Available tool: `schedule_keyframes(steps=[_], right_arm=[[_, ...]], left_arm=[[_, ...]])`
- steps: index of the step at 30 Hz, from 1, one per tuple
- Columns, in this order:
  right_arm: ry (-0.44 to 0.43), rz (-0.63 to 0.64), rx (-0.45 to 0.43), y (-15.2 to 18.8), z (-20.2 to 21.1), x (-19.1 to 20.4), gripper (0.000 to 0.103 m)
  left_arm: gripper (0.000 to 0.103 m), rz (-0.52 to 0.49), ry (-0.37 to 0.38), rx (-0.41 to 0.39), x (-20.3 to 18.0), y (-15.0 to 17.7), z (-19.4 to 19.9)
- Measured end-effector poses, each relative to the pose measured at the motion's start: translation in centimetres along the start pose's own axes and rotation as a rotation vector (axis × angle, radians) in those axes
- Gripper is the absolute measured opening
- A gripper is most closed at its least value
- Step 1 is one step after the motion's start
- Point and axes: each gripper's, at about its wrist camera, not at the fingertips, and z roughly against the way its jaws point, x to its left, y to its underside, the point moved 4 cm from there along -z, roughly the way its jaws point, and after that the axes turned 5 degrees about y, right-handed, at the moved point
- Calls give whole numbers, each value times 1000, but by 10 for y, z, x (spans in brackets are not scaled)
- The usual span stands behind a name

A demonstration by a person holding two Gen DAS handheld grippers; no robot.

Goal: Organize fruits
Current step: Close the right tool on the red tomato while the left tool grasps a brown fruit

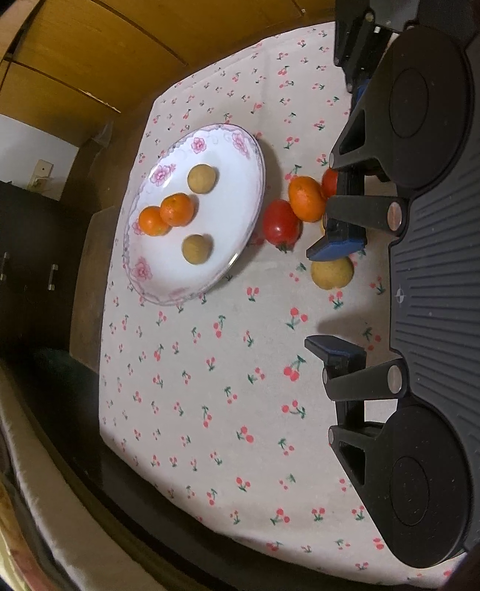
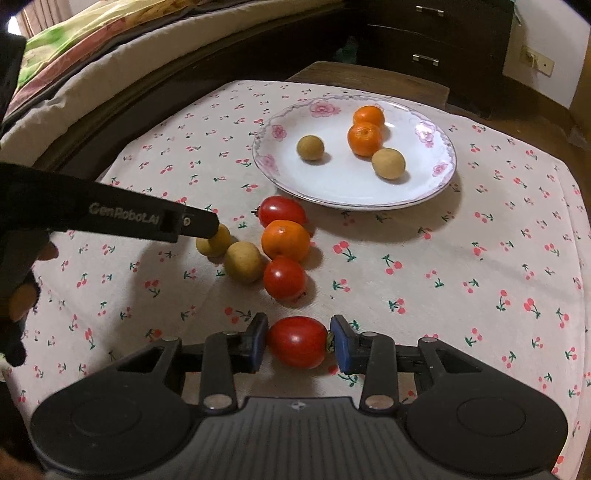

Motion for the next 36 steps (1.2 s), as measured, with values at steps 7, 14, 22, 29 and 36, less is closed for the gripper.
schedule_keyframes(steps=[7,14,22,29,36], right_arm=[[-2,-13,2,2,1,-2,38],[-9,-27,1,2,3,-4,38],[-14,-31,-5,0,5,-4,38],[-7,-15,6,2,1,-3,38],[0,7,12,1,1,0,37]], left_arm=[[52,-16,0,14,-12,-2,-12],[45,21,35,16,-11,-2,-15],[41,64,76,31,-8,-4,-18],[41,12,38,36,-16,-5,-27],[33,9,45,37,-16,-4,-24]])
